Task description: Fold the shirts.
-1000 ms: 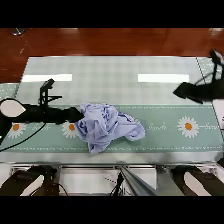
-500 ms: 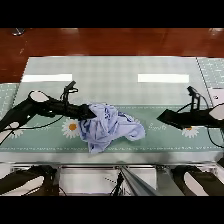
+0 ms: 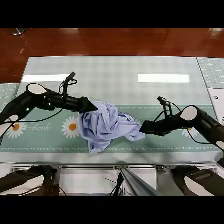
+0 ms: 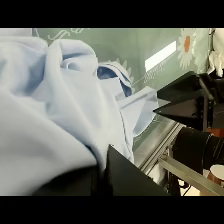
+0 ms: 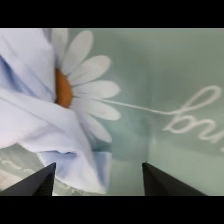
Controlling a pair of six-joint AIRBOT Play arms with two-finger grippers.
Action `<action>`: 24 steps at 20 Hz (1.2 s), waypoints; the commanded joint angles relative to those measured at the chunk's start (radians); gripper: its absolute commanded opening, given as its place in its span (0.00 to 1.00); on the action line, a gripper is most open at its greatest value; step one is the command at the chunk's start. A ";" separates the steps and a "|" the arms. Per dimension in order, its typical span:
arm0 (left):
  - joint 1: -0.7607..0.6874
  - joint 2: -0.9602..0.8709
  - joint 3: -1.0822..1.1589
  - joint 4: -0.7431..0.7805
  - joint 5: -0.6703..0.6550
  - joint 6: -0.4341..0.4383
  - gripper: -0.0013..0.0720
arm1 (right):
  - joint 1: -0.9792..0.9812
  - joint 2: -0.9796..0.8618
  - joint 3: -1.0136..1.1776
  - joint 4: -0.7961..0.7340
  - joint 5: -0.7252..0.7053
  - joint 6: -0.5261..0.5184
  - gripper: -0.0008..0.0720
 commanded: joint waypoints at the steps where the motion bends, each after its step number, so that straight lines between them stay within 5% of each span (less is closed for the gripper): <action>1: 0.003 -0.002 0.005 -0.003 0.001 0.005 0.05 | 0.063 -0.048 -0.001 0.098 -0.031 -0.058 0.83; 2: 0.003 -0.002 0.005 -0.003 0.004 0.005 0.05 | 0.079 -0.062 0.000 0.122 -0.052 -0.073 0.67; 4: 0.003 -0.002 0.006 -0.003 0.006 0.005 0.05 | 0.093 -0.089 0.012 0.177 -0.094 -0.130 0.10; 5: 0.006 0.000 0.006 -0.003 0.008 0.006 0.05 | 0.093 -0.096 0.029 0.187 -0.089 -0.148 0.04; 10: 0.091 0.105 0.086 -0.230 0.061 0.068 0.04 | 0.071 -0.080 0.400 -0.132 0.169 -0.074 0.04; 12: 0.136 0.172 0.252 -0.358 0.101 0.132 0.04 | 0.029 -0.066 0.752 -0.245 0.201 -0.028 0.04; 15: 0.159 0.264 0.568 -0.338 0.211 0.136 0.04 | -0.014 -0.066 1.313 -0.293 0.269 0.001 0.04; 18: 0.180 0.341 0.834 -0.037 0.190 -0.031 0.04 | -0.017 -0.031 1.718 -0.365 0.403 -0.006 0.04; 21: 0.180 0.451 0.961 0.373 0.095 -0.254 0.04 | -0.017 0.146 1.707 -0.444 0.384 -0.006 0.04; 24: 0.180 0.567 0.964 0.553 -0.058 -0.343 0.04 | -0.017 0.298 1.622 -0.458 0.383 -0.003 0.04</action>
